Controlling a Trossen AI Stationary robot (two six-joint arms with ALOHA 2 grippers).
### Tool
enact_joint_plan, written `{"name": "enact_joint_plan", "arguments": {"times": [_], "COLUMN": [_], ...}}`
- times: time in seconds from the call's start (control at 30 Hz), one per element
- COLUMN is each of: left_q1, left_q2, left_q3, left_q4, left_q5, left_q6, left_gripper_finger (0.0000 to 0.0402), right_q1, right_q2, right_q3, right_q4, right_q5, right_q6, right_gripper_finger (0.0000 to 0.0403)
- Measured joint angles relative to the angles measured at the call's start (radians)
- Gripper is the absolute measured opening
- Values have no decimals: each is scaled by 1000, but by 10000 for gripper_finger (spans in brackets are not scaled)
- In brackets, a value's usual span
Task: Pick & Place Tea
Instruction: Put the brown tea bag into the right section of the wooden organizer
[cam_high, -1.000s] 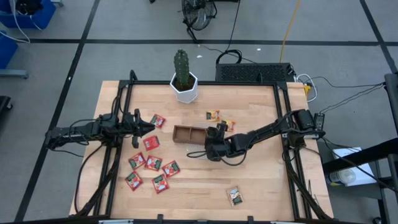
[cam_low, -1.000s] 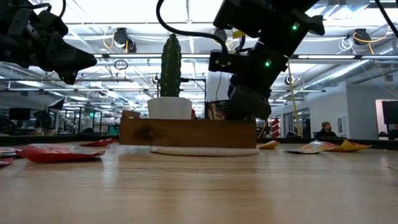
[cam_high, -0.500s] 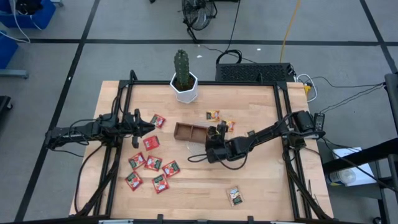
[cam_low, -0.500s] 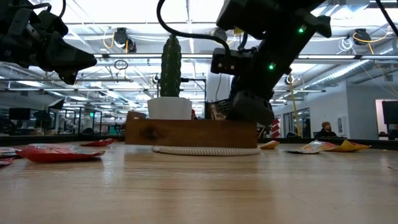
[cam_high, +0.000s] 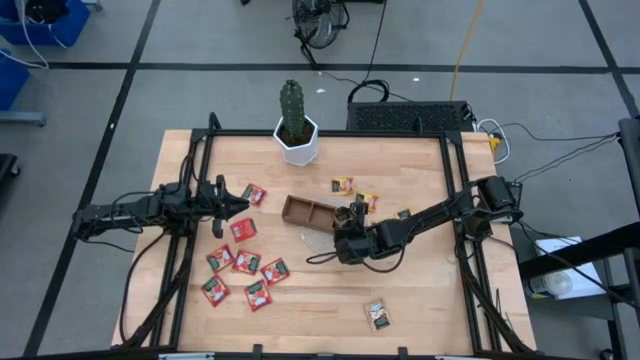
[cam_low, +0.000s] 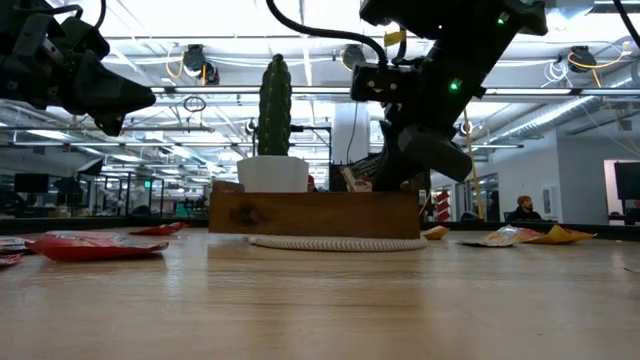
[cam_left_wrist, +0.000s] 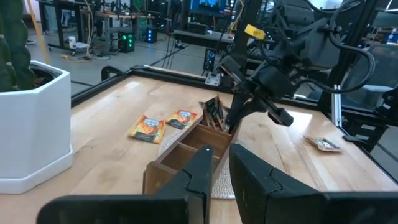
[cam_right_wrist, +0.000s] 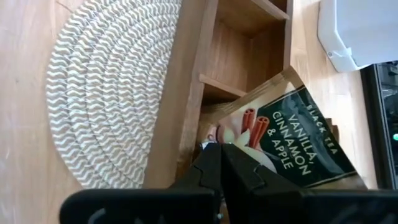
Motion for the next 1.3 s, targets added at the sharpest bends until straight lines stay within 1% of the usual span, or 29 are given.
{"name": "enact_joint_plan", "arguments": {"times": [0.27,0.37,0.47,0.87,1.07,1.2,1.3], "left_q1": [0,0,0,0,0,0,0], "left_q2": [0,0,0,0,0,0,0], "left_q3": [0,0,0,0,0,0,0], "left_q4": [0,0,0,0,0,0,0], "left_q5": [0,0,0,0,0,0,0], "left_q6": [0,0,0,0,0,0,0], "left_gripper_finger": [58,58,58,58,58,58,58], "right_q1": [-13,-23,-24,-2,6,11,-5], "right_q2": [-1,-1,-2,-11,-62,-124,-170], "right_q3": [0,-1,-18,-27,-27,-27,-27], "right_q4": [19,56,99,94,91,97,92], "right_q5": [3,4,5,5,10,17,14], "right_q6": [23,75,77,78,70,25,-5], "right_gripper_finger": [0,0,0,0,0,0,13]}}
